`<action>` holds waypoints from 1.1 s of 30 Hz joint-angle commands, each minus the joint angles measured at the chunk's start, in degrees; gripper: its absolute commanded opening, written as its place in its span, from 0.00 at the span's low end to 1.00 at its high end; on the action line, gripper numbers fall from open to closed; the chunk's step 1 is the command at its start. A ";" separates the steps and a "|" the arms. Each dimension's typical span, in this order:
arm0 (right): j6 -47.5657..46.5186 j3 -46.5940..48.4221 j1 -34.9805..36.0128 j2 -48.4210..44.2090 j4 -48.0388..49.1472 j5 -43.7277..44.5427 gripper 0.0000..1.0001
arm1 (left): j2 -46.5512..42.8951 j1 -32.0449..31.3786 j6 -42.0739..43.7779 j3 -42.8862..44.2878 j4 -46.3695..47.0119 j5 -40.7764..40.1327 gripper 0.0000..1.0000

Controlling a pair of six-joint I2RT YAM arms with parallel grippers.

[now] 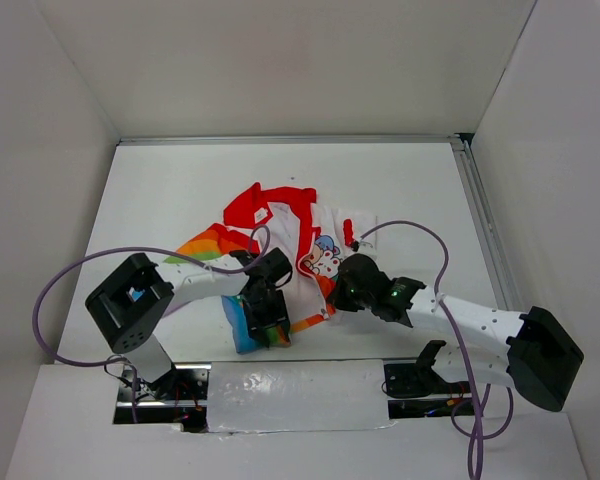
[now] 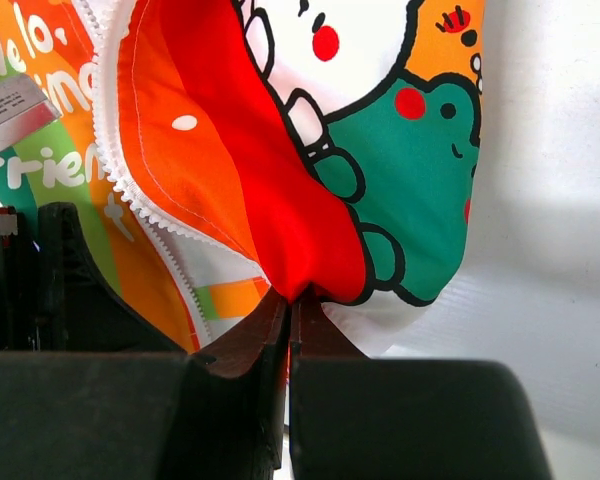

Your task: Zip up the jacket

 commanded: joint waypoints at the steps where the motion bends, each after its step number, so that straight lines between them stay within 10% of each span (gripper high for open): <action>1: 0.11 -0.62 -0.02 -1.26 -0.07 1.22 0.00 | 0.60 -0.22 -1.24 2.46 -3.01 -1.50 0.61; 4: -0.07 -0.79 -0.02 -1.34 0.19 1.22 0.00 | 0.77 -0.22 -0.45 2.73 -1.96 -1.77 0.40; 5: -0.07 -0.88 -0.02 -1.43 0.20 1.31 0.00 | 0.95 -0.22 -0.10 2.90 -1.43 -1.77 0.18; 10: -0.07 -1.41 -0.10 -2.40 0.81 0.96 0.00 | 1.30 -0.22 2.10 3.26 1.74 -1.33 0.00; 26: -6.30 1.06 -4.40 -8.72 14.60 -11.68 0.00 | -26.01 -0.49 24.94 -0.07 22.46 -16.44 0.00; 33: -4.20 -3.87 -10.03 -13.38 37.07 -23.38 0.00 | -39.99 -0.40 33.74 -7.46 37.15 -14.34 0.00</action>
